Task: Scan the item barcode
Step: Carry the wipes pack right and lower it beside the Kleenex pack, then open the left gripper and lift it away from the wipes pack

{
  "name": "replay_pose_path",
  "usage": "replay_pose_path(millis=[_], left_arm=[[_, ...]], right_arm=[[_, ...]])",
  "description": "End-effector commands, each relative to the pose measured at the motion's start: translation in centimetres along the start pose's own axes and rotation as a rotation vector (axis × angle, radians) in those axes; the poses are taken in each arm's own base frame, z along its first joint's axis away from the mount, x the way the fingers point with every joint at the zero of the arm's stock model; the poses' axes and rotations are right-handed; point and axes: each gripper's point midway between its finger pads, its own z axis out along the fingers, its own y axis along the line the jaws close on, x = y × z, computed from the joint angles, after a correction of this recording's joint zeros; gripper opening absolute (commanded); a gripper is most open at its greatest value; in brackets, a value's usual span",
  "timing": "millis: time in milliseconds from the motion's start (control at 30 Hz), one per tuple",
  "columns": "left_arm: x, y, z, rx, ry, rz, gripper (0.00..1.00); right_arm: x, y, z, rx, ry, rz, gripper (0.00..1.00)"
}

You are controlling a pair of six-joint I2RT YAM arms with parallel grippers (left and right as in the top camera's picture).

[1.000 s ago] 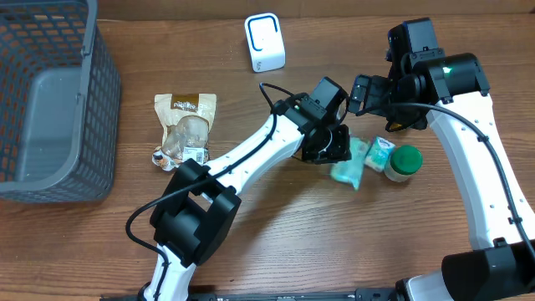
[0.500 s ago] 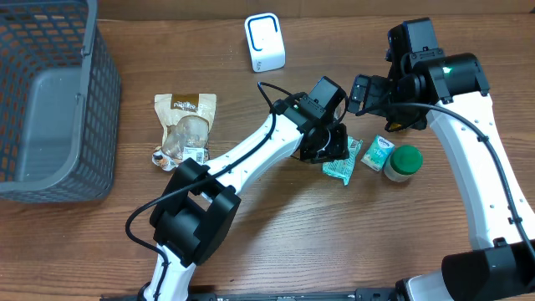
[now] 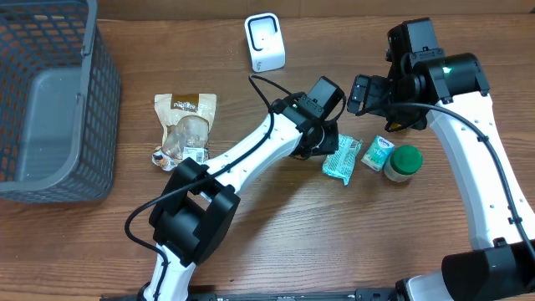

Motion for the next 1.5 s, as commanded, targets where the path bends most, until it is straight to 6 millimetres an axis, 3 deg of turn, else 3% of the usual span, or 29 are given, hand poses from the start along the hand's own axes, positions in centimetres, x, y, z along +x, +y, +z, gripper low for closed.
replay_pose_path(millis=[0,100,133,467,767,1000,1167,1333,1467], left_arm=[[-1.2,1.9,0.3,-0.087,-0.061,0.007,0.28],[-1.2,2.0,0.7,-0.089,-0.059,-0.003,0.07],[-1.2,2.2,1.1,-0.094,-0.055,-0.013,0.05],[1.5,3.1,5.1,-0.098,0.076,-0.042,0.04],[3.3,0.6,5.0,0.068,0.191,0.121,0.05],[2.3,1.9,4.0,0.069,0.198,0.129,0.04],[-1.1,4.0,0.0,0.077,0.134,0.073,0.04],[-4.9,6.8,-7.5,0.078,0.000,0.056,0.04],[-7.4,11.9,-14.5,-0.066,-0.161,-0.012,0.04]], right_arm=[[-0.2,0.2,-0.7,-0.012,-0.020,-0.007,1.00],[-0.2,0.2,-0.7,-0.012,-0.020,-0.007,1.00],[-0.2,0.2,-0.7,-0.012,-0.020,-0.007,1.00],[-0.2,0.2,-0.7,-0.012,-0.020,-0.007,1.00],[-0.2,0.2,-0.7,-0.012,-0.020,-0.007,1.00],[-0.2,0.2,-0.7,-0.012,-0.020,-0.007,1.00],[-0.2,0.2,-0.7,-0.012,-0.020,-0.007,1.00],[-0.2,0.2,-0.7,-0.012,-0.020,-0.007,1.00],[-0.2,0.2,-0.7,-0.012,-0.020,-0.007,1.00]])
